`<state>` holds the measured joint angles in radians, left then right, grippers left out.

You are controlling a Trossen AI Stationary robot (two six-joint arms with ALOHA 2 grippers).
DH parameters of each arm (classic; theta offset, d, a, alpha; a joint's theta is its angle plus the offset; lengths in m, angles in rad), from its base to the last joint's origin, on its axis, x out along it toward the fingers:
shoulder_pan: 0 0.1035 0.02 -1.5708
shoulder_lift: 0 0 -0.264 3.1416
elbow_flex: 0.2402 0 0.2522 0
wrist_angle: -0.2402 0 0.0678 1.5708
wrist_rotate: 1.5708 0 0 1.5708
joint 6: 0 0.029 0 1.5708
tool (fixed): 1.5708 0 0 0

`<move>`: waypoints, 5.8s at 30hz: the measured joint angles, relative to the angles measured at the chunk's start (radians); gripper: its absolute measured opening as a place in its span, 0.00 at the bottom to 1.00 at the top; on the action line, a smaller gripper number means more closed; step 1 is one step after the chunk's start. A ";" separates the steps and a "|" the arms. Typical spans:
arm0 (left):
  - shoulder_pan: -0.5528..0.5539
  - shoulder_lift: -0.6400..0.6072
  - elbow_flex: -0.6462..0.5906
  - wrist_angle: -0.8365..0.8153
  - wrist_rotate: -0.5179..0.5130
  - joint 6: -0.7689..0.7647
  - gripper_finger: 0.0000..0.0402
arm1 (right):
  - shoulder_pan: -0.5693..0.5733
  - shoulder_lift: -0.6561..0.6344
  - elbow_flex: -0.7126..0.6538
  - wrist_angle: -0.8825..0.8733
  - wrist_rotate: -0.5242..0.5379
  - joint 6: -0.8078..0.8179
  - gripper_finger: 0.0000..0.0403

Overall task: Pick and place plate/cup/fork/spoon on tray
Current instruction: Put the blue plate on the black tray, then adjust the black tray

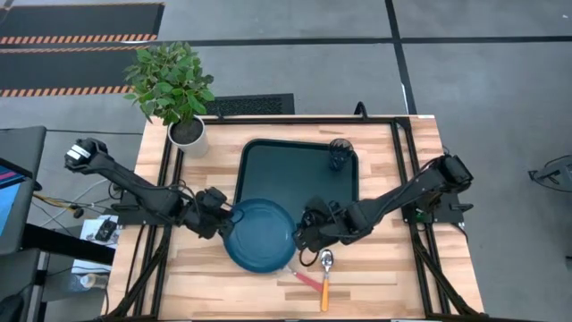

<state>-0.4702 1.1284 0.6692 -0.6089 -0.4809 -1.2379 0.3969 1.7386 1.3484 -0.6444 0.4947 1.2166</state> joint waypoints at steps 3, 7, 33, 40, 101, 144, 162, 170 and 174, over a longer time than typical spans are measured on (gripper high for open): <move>0.001 -0.021 0.013 -0.017 -0.007 -0.004 0.00 | -0.001 0.000 -0.024 0.032 -0.002 -0.002 0.52; 0.003 -0.042 0.016 -0.043 -0.020 -0.015 0.00 | 0.006 0.000 -0.045 0.094 -0.001 -0.029 0.52; 0.050 -0.044 0.018 0.051 -0.073 0.046 0.00 | 0.028 -0.031 -0.045 0.061 0.062 -0.104 0.52; 0.056 -0.044 0.018 0.054 -0.074 0.052 0.00 | 0.010 -0.021 -0.045 0.074 0.051 -0.111 0.37; 0.151 -0.044 0.017 0.016 -0.156 0.295 0.50 | -0.441 -0.703 -0.803 0.043 -0.419 0.060 0.09; 0.130 -0.040 -0.188 0.252 -0.023 0.306 0.49 | 0.065 -0.593 -0.743 0.330 -0.417 0.305 0.56; 0.111 0.196 -0.202 0.394 -0.133 0.477 0.02 | 0.259 -0.244 -0.638 0.647 -0.340 0.406 0.56; 0.086 0.330 -0.198 0.471 -0.137 0.422 0.00 | 0.257 -0.248 -0.557 0.642 -0.298 0.339 0.56; 0.064 0.348 -0.188 0.478 -0.126 0.376 0.00 | 0.257 -0.248 -0.533 0.562 -0.293 0.330 0.56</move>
<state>-0.4065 1.4763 0.4817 -0.1313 -0.6067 -0.8617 0.6544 1.4902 0.8154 -0.0827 0.2017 1.5467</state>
